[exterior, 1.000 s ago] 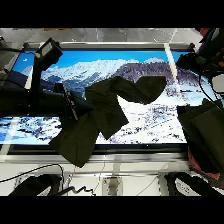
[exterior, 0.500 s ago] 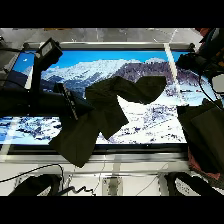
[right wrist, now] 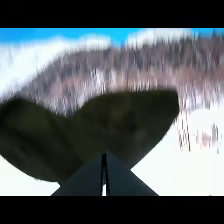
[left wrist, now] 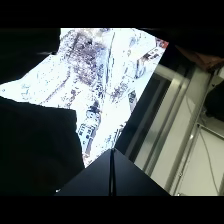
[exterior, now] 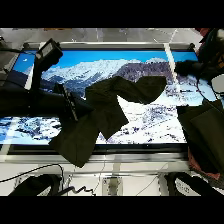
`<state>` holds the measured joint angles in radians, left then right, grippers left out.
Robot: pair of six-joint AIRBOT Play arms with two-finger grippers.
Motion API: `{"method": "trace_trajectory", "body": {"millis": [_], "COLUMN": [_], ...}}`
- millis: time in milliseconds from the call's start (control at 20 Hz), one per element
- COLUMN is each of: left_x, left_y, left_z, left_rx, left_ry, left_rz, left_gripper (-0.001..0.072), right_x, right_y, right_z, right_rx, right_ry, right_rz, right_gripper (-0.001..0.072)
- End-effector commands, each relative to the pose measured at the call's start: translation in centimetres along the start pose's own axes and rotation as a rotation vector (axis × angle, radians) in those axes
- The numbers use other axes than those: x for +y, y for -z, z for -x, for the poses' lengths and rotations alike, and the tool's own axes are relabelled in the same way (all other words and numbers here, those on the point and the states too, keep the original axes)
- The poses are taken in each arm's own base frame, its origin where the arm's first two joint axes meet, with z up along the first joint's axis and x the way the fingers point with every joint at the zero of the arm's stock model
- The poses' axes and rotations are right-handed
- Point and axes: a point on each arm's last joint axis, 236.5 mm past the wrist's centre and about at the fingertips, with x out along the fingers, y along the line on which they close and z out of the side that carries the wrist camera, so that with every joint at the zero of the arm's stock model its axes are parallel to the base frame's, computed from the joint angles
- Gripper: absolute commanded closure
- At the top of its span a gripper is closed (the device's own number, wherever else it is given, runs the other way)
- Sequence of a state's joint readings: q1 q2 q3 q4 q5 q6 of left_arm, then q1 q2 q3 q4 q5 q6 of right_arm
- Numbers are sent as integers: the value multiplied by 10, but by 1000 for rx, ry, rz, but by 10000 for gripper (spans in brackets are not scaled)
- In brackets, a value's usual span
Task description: Fold the clothes and pants, and hang the long-sleeved shirts on hangers.
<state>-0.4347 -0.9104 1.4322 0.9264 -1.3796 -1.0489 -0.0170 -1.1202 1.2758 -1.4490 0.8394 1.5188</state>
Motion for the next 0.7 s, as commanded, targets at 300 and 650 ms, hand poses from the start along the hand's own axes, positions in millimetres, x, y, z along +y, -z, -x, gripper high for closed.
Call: {"method": "trace_trajectory", "body": {"millis": [300, 650], "left_x": [-4, 2], "left_y": [8, -2], "left_z": [0, 0], "left_rx": [33, -8], "left_ry": [17, -6], "left_rz": [45, 45], "left_gripper": [442, 132], "right_x": [138, 177], "right_y": [257, 296], "right_z": [3, -33], "right_rx": [677, 748], "right_ry": [-677, -647], "right_rz": [-205, -623], "right_gripper": [474, 154]}}
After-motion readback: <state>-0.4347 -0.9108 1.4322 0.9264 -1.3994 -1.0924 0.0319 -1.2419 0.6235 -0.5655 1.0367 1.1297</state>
